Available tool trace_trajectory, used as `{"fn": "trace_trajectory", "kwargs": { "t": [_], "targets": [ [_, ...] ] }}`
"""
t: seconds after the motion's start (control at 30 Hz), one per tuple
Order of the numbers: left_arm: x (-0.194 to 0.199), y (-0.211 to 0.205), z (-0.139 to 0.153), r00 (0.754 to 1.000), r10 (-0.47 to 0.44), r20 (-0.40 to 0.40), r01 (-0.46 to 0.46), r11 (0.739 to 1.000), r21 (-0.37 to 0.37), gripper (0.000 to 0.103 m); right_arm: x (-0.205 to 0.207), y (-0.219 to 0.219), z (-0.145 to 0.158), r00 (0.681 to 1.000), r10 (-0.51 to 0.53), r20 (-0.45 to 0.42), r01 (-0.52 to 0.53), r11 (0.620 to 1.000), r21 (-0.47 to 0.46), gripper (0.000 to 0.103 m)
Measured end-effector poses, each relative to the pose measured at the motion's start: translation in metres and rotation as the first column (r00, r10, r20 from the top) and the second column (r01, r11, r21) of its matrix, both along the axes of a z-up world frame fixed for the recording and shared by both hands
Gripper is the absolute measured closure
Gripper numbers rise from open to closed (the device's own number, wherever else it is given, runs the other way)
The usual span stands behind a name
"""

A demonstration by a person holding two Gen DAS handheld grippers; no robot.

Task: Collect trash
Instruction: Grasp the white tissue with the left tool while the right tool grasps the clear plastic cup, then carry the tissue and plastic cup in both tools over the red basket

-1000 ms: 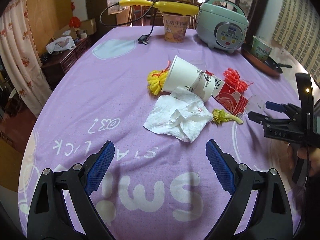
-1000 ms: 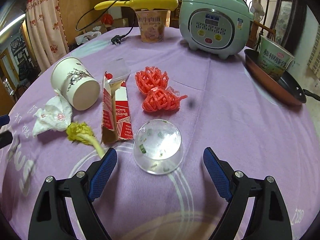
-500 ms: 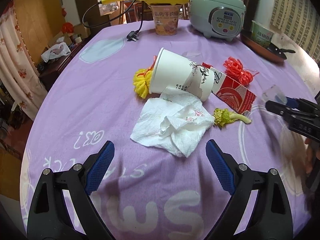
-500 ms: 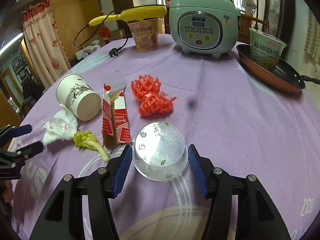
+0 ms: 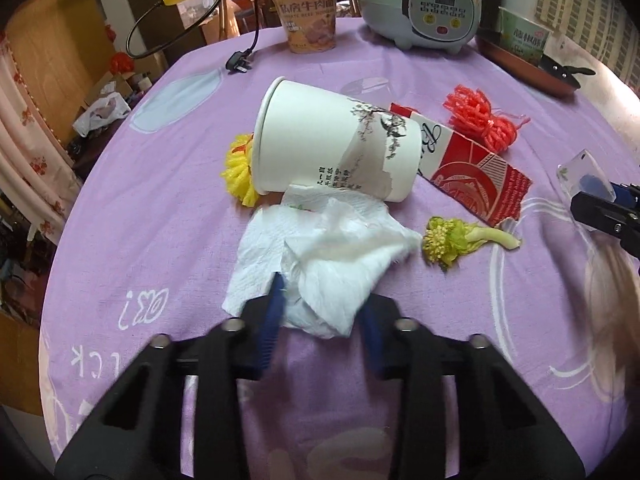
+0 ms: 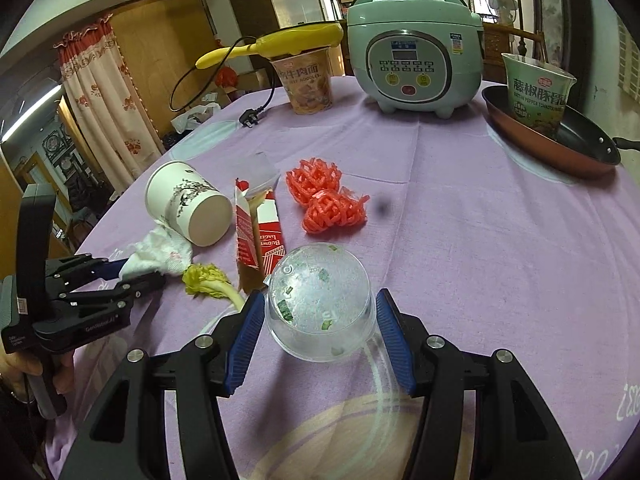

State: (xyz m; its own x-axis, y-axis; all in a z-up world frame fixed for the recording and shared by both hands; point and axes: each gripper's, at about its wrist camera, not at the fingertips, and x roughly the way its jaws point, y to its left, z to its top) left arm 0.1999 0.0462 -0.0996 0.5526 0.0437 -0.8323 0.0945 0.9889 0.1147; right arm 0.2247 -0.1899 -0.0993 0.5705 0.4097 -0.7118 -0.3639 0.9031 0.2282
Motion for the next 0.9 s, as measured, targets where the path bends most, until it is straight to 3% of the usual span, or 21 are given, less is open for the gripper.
{"fn": "trace_trajectory", "kwargs": {
  "t": [0.03, 0.13, 0.47, 0.9],
  "targets": [
    [-0.001, 0.000, 0.001, 1.000, 0.000, 0.004, 0.000, 1.000, -0.001, 0.093, 0.000, 0.000, 0.000, 1.000, 0.000, 0.002, 0.000, 1.000, -0.001, 0.046],
    [-0.007, 0.005, 0.010, 1.000, 0.016, 0.020, -0.015, 0.999, -0.029, 0.097, 0.000, 0.000, 0.001, 1.000, 0.000, 0.000, 0.000, 1.000, 0.003, 0.046],
    [-0.054, 0.031, 0.046, 0.997, 0.041, 0.067, -0.032, 0.992, -0.126, 0.098, -0.016, 0.006, 0.010, 1.000, 0.011, 0.006, -0.011, 1.000, -0.005, 0.046],
    [-0.159, 0.048, 0.081, 0.987, 0.081, 0.142, -0.049, 0.975, -0.216, 0.098, -0.094, 0.024, 0.049, 0.997, 0.061, 0.057, -0.059, 0.998, -0.025, 0.046]
  ]
}}
